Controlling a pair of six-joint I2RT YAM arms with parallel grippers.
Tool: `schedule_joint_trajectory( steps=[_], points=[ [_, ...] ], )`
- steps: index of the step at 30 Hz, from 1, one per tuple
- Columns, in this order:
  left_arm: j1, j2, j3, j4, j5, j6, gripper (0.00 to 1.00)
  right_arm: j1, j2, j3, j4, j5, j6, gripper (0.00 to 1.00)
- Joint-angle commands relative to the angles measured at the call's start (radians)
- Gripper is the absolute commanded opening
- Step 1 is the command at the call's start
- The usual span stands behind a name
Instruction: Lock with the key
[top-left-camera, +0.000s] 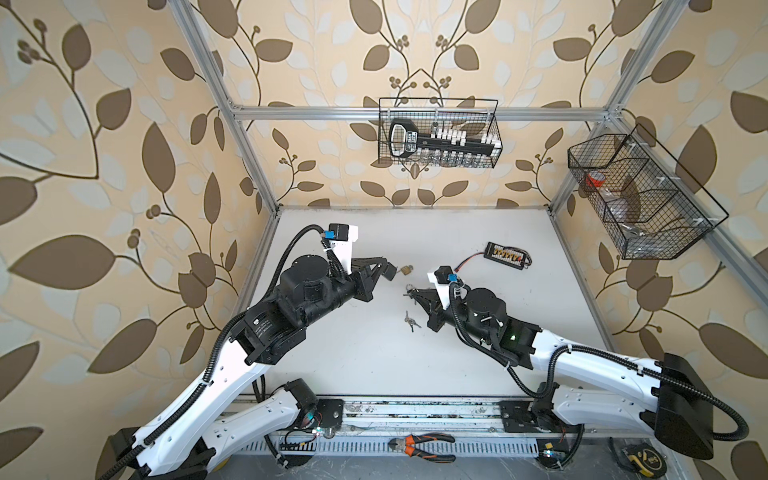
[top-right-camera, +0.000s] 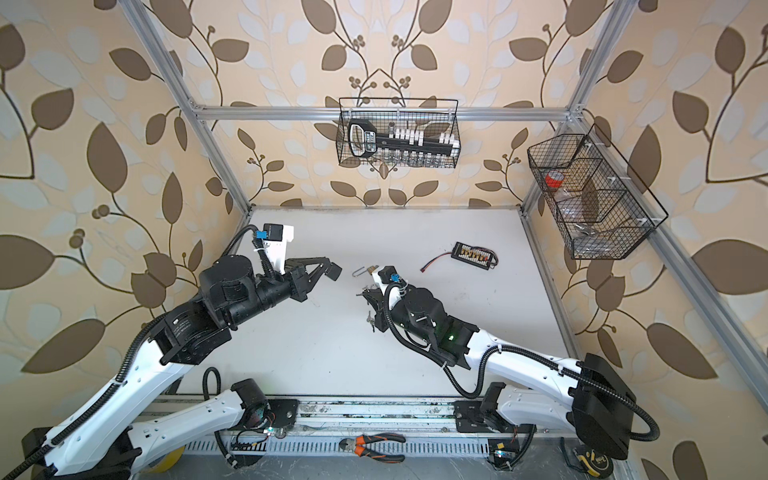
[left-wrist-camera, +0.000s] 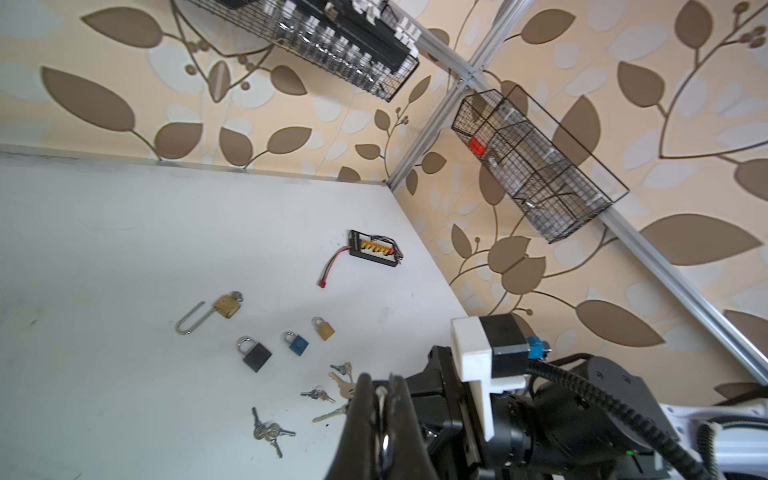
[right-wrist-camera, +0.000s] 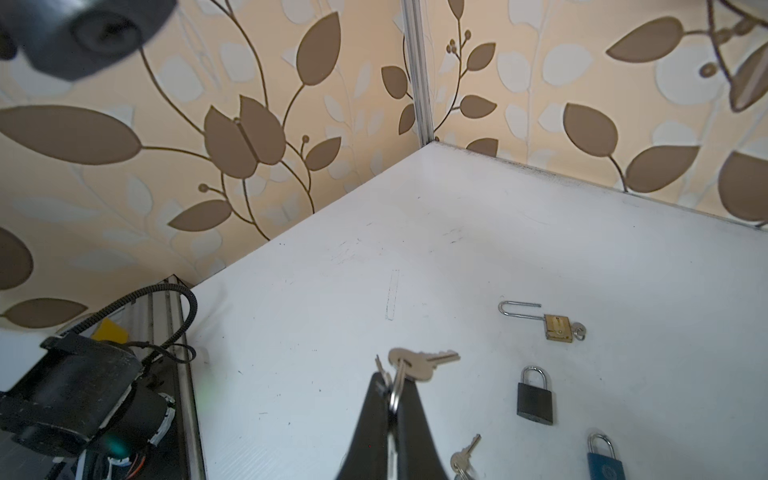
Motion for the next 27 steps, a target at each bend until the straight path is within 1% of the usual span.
schedule_joint_trajectory(
  steps=[1, 3, 5, 13, 15, 18, 22, 27],
  points=[
    [0.013, -0.036, 0.033, -0.083, -0.144, 0.030, 0.00, 0.017, 0.041, 0.026, -0.064, 0.012, -0.037, 0.00],
    [0.038, -0.045, 0.021, -0.125, -0.172, 0.032, 0.00, 0.023, 0.085, 0.047, -0.089, -0.014, -0.044, 0.00],
    [0.090, -0.045, 0.009, -0.161, -0.162, 0.017, 0.00, 0.031, 0.136, 0.068, -0.111, -0.047, -0.053, 0.00],
    [0.367, -0.045, -0.121, -0.162, 0.074, -0.057, 0.00, 0.045, 0.363, 0.157, -0.161, -0.110, -0.035, 0.00],
    [0.424, -0.044, -0.151, -0.165, 0.111, -0.072, 0.00, 0.045, 0.419, 0.184, -0.162, -0.121, -0.022, 0.00],
    [0.492, -0.033, -0.178, -0.188, 0.138, -0.093, 0.00, 0.045, 0.511, 0.235, -0.162, -0.130, -0.010, 0.00],
    [0.550, -0.029, -0.192, -0.194, 0.176, -0.109, 0.00, 0.045, 0.616, 0.310, -0.176, -0.141, -0.005, 0.00],
    [0.562, -0.027, -0.183, -0.187, 0.203, -0.097, 0.00, 0.043, 0.687, 0.359, -0.197, -0.176, -0.006, 0.00]
  ],
)
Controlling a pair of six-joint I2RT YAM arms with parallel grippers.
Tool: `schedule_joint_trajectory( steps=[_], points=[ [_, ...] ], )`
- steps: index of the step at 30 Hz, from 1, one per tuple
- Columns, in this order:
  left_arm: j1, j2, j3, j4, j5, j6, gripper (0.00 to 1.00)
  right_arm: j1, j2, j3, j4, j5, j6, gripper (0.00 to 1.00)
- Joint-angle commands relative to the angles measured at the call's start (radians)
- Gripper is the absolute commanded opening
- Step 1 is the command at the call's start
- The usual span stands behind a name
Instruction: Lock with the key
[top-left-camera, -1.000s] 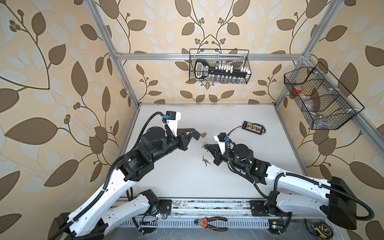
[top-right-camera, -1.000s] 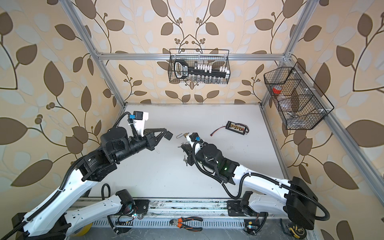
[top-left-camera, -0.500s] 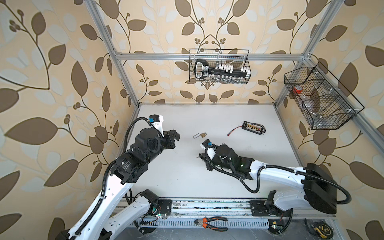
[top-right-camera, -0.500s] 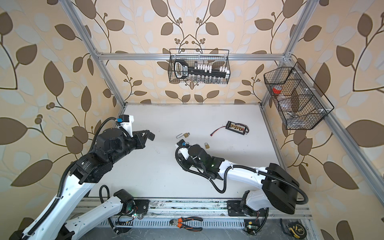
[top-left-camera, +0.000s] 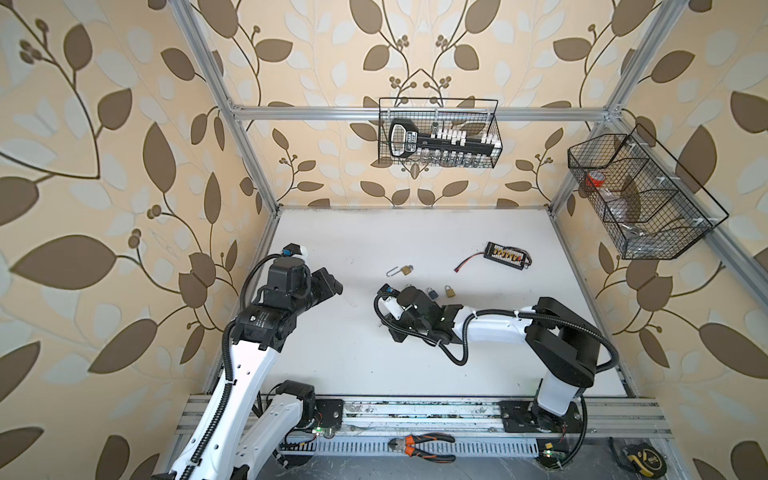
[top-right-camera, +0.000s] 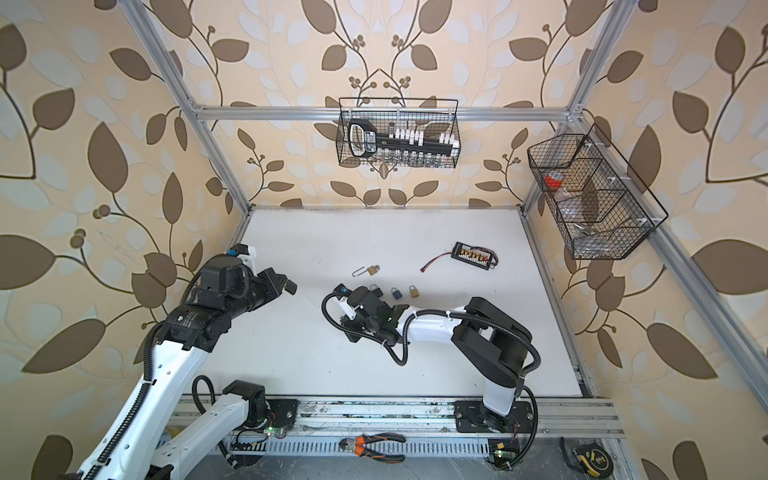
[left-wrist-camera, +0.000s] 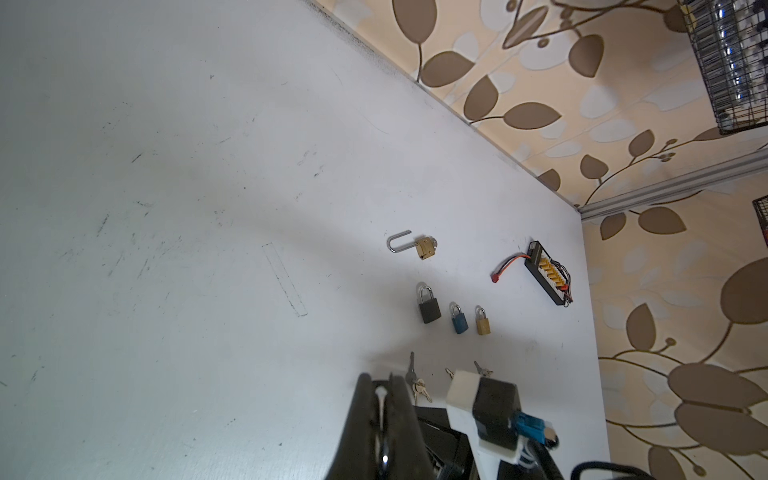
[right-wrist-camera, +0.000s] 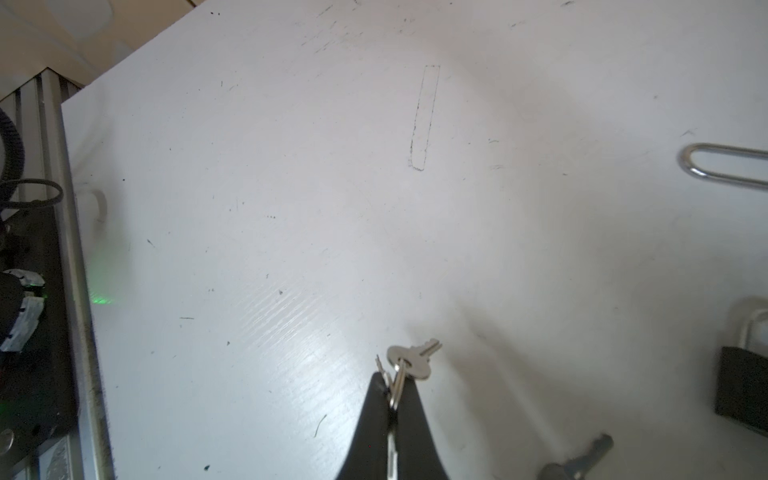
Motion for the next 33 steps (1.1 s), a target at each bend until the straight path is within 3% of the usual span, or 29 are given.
schedule_joint_trajectory(
  steps=[1, 14, 21, 23, 25, 29, 33],
  points=[
    [0.005, -0.003, 0.012, 0.027, 0.057, -0.007, 0.00, 0.006, 0.045, 0.047, -0.031, -0.043, 0.010, 0.00],
    [0.007, 0.014, -0.006, 0.066, 0.108, -0.034, 0.00, -0.031, 0.136, 0.087, -0.078, -0.069, 0.008, 0.02],
    [0.007, 0.018, -0.009, 0.089, 0.139, -0.047, 0.00, -0.049, 0.121, 0.095, -0.077, -0.069, -0.012, 0.32],
    [0.006, 0.010, -0.010, 0.087, 0.140, -0.043, 0.00, -0.052, 0.077, 0.077, -0.070, -0.077, -0.020, 0.38],
    [0.006, 0.003, -0.015, 0.101, 0.160, -0.033, 0.00, -0.067, -0.013, 0.029, -0.020, -0.107, -0.030, 0.51],
    [0.007, -0.002, -0.039, 0.187, 0.270, -0.015, 0.00, -0.089, -0.209, -0.057, 0.047, -0.130, -0.075, 0.71],
    [0.000, 0.015, -0.058, 0.325, 0.445, -0.017, 0.00, -0.096, -0.388, -0.132, 0.059, -0.101, -0.136, 0.77]
  ],
)
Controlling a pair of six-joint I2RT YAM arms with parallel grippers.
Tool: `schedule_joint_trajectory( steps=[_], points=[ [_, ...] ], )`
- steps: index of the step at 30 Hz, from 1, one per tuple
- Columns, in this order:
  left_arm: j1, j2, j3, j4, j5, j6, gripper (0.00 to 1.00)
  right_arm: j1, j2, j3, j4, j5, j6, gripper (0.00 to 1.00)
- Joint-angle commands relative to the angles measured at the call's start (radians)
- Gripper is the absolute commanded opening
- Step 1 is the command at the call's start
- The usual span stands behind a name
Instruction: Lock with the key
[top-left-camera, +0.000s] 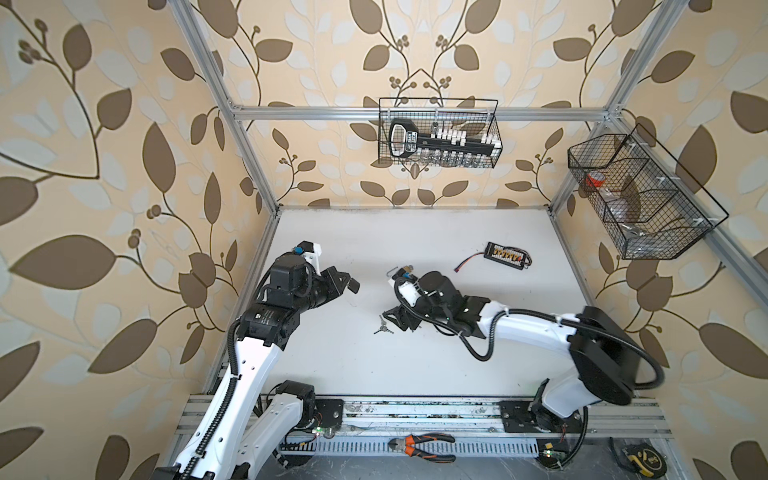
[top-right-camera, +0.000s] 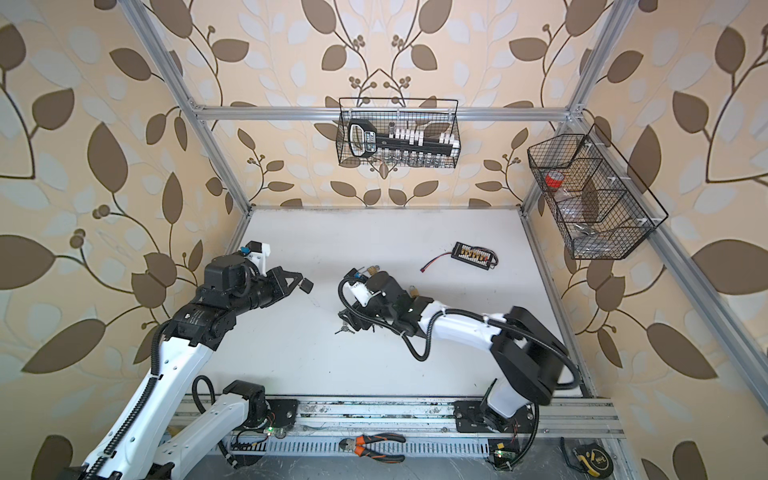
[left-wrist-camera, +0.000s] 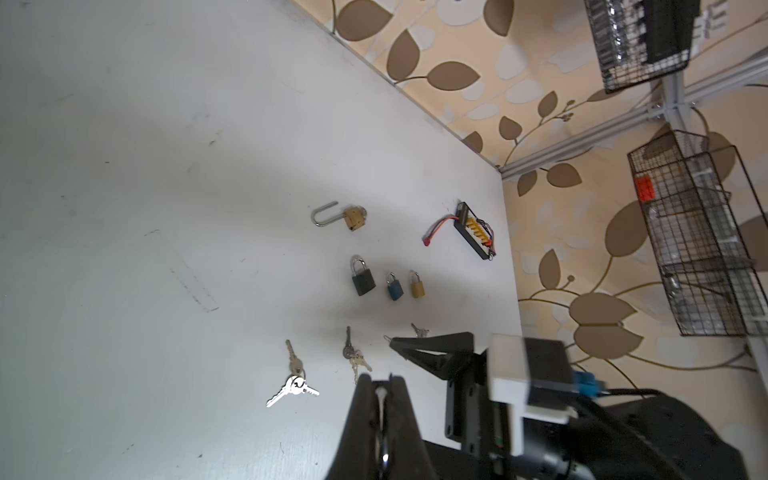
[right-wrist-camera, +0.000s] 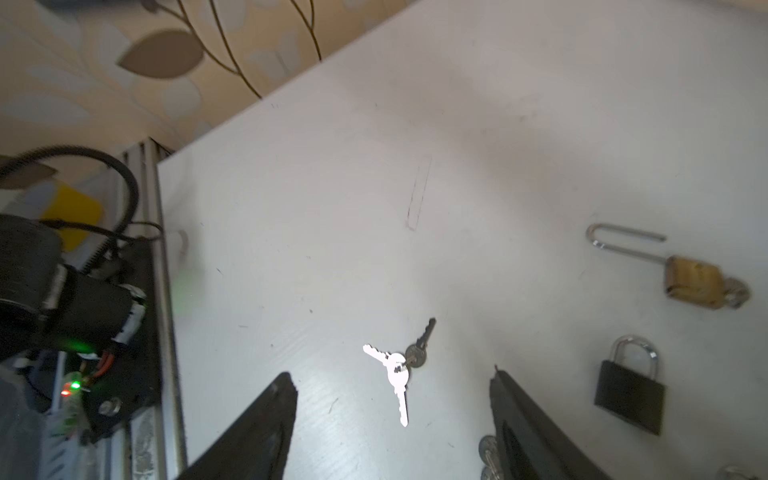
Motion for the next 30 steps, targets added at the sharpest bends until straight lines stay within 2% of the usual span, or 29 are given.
schedule_joint_trajectory(
  steps=[1, 5, 7, 9, 14, 17, 21, 30],
  points=[
    [-0.007, 0.000, -0.012, 0.188, 0.180, 0.004, 0.00, -0.002, -0.119, -0.066, 0.041, 0.010, -0.071, 0.78],
    [-0.072, 0.020, -0.004, 0.223, 0.180, 0.014, 0.00, -0.004, -0.279, -0.150, 0.070, 0.023, -0.105, 0.79],
    [-0.128, 0.029, 0.000, 0.241, 0.152, 0.019, 0.00, -0.004, -0.379, -0.216, 0.129, 0.007, -0.119, 0.89],
    [-0.191, 0.038, 0.000, 0.261, 0.117, 0.021, 0.00, -0.004, -0.446, -0.250, 0.156, 0.002, -0.133, 0.93],
    [-0.311, 0.074, -0.007, 0.332, 0.058, 0.000, 0.00, -0.004, -0.459, -0.213, 0.070, 0.029, -0.195, 0.97],
    [-0.363, 0.094, -0.001, 0.346, 0.023, -0.002, 0.00, -0.004, -0.429, -0.177, 0.026, 0.075, -0.216, 0.95],
    [-0.419, 0.110, -0.001, 0.346, -0.027, -0.002, 0.00, 0.020, -0.402, -0.146, 0.017, 0.099, -0.251, 0.85],
    [-0.456, 0.122, -0.003, 0.346, -0.064, 0.005, 0.00, 0.055, -0.345, -0.109, 0.026, 0.145, -0.257, 0.69]
  ],
)
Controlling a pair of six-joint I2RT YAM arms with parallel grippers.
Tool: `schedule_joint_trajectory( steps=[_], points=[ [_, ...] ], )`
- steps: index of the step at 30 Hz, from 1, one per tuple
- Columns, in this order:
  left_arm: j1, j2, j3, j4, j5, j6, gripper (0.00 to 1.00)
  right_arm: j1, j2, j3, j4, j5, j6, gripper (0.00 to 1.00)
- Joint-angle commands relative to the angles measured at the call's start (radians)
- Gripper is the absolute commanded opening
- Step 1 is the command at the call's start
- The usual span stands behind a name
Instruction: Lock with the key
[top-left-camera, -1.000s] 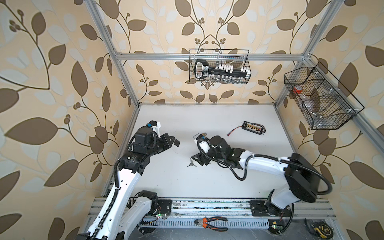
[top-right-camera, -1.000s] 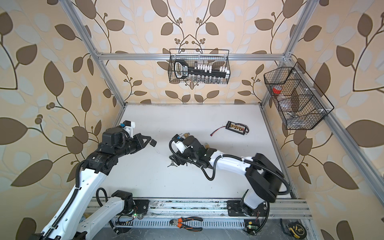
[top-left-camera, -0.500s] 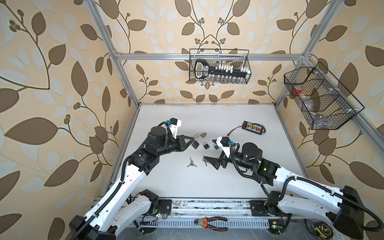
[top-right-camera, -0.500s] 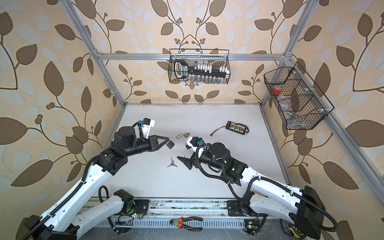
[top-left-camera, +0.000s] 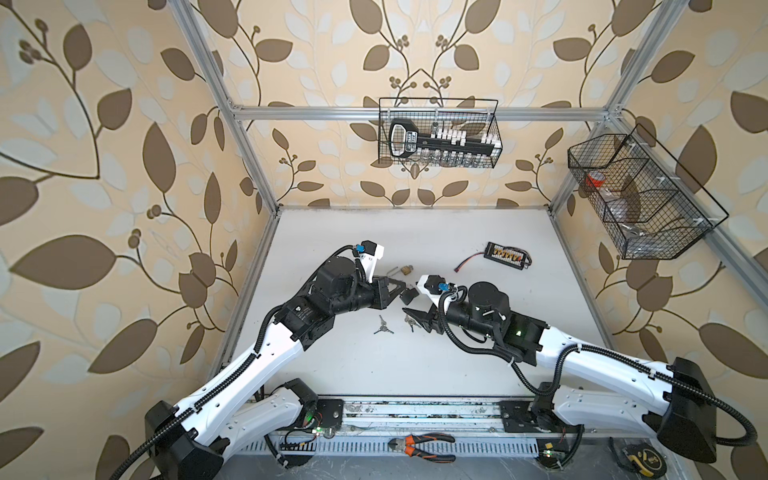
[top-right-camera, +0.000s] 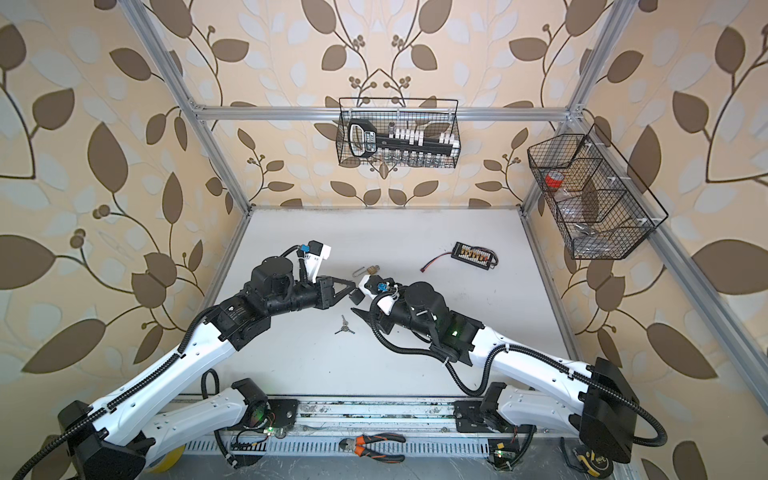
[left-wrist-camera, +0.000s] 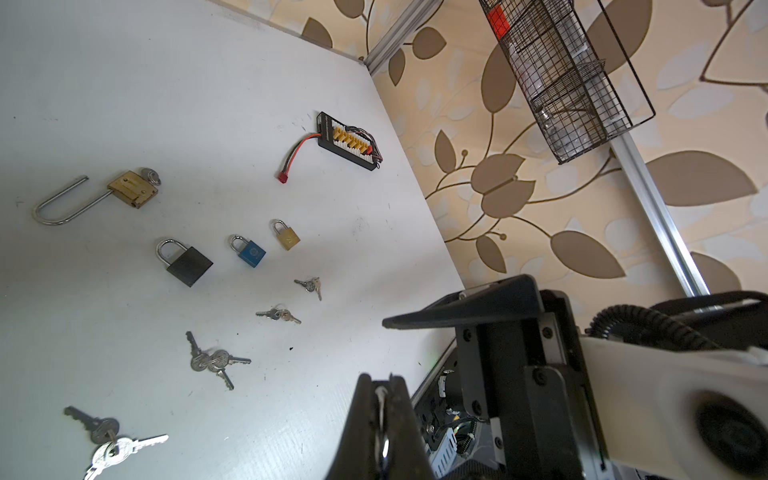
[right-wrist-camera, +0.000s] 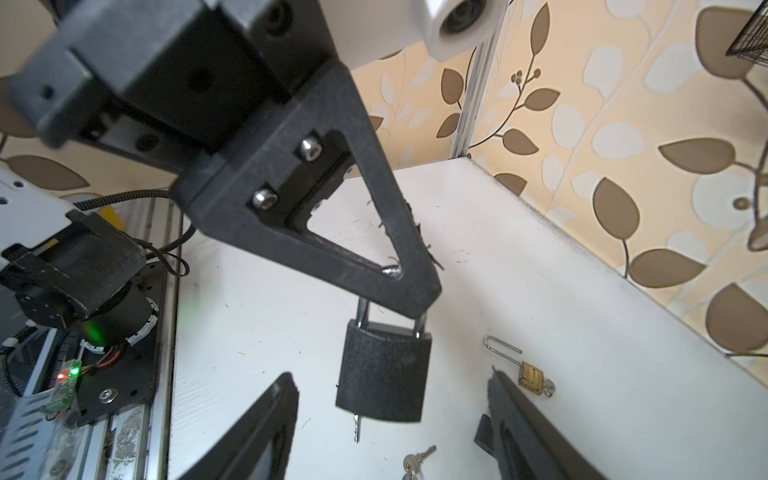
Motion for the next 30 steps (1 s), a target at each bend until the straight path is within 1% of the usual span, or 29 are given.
schedule_joint_trajectory(
  steps=[1, 14, 20, 23, 25, 26, 27, 30],
  points=[
    [-0.011, -0.005, 0.006, 0.072, -0.028, 0.005, 0.00, 0.008, 0.027, 0.045, -0.002, 0.032, -0.007, 0.67],
    [-0.027, 0.015, 0.007, 0.083, -0.031, 0.007, 0.00, 0.012, 0.078, 0.075, 0.027, 0.016, 0.014, 0.48],
    [-0.027, 0.008, 0.001, 0.081, -0.039, 0.003, 0.00, 0.013, 0.086, 0.075, 0.024, 0.017, 0.030, 0.34],
    [-0.027, -0.009, -0.004, 0.083, -0.058, -0.006, 0.00, 0.011, 0.081, 0.063, 0.025, 0.018, 0.054, 0.24],
    [-0.027, -0.018, -0.003, 0.083, -0.070, -0.014, 0.00, -0.006, 0.075, 0.043, 0.035, -0.018, 0.089, 0.17],
    [-0.027, -0.021, -0.002, 0.080, -0.079, -0.016, 0.04, -0.015, 0.073, 0.029, 0.046, -0.043, 0.107, 0.14],
    [-0.027, -0.026, 0.000, 0.071, -0.095, -0.016, 0.11, -0.025, 0.068, 0.010, 0.061, -0.068, 0.127, 0.12],
    [-0.026, -0.038, 0.007, 0.037, -0.141, 0.000, 0.36, -0.038, 0.054, -0.032, 0.085, -0.093, 0.175, 0.10]
  ],
)
